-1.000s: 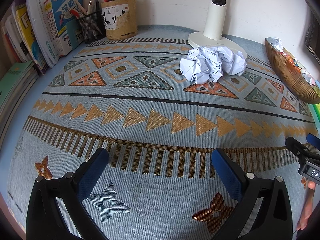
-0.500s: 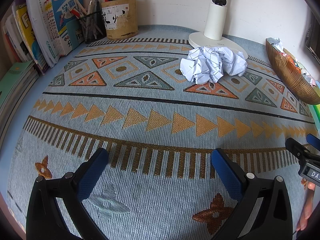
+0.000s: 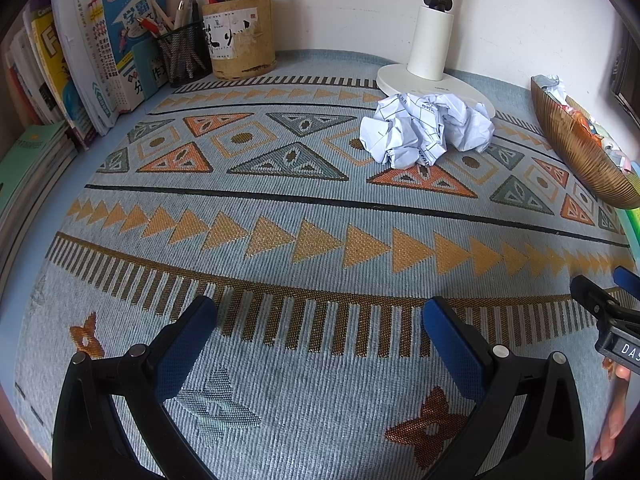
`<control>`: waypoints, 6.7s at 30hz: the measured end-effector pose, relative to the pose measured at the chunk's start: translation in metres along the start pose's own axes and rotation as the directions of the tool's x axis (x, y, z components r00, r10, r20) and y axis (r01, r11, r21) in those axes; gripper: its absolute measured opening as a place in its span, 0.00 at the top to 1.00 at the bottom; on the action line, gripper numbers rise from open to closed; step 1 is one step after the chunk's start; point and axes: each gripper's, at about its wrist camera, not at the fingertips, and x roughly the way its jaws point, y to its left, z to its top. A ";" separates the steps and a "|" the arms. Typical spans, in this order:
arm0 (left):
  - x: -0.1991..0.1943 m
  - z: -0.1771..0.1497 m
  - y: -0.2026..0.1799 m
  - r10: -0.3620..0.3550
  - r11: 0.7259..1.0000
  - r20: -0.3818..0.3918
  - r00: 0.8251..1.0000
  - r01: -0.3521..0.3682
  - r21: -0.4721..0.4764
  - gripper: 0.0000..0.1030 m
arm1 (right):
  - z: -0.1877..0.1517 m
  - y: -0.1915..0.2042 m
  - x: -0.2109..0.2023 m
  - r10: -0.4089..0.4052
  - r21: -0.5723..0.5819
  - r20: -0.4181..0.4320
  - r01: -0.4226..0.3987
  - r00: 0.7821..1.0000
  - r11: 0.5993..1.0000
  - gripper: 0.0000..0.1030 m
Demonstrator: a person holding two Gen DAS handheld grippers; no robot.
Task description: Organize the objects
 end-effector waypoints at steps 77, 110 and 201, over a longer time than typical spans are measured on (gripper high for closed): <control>-0.035 0.003 0.007 -0.196 0.980 0.218 0.956 0.185 0.067 0.45 | -0.020 0.023 -0.039 0.256 -0.163 0.140 -0.233 0.957 0.959 0.49; -0.003 0.167 -0.259 -0.514 0.820 0.147 0.845 0.434 0.374 0.26 | 0.185 -0.193 -0.026 0.091 0.321 0.272 -0.180 0.958 0.930 0.28; 0.006 0.010 0.025 0.064 0.993 -0.002 0.998 -0.064 -0.096 0.00 | -0.003 0.026 -0.010 0.074 0.009 0.057 -0.075 0.996 0.997 0.14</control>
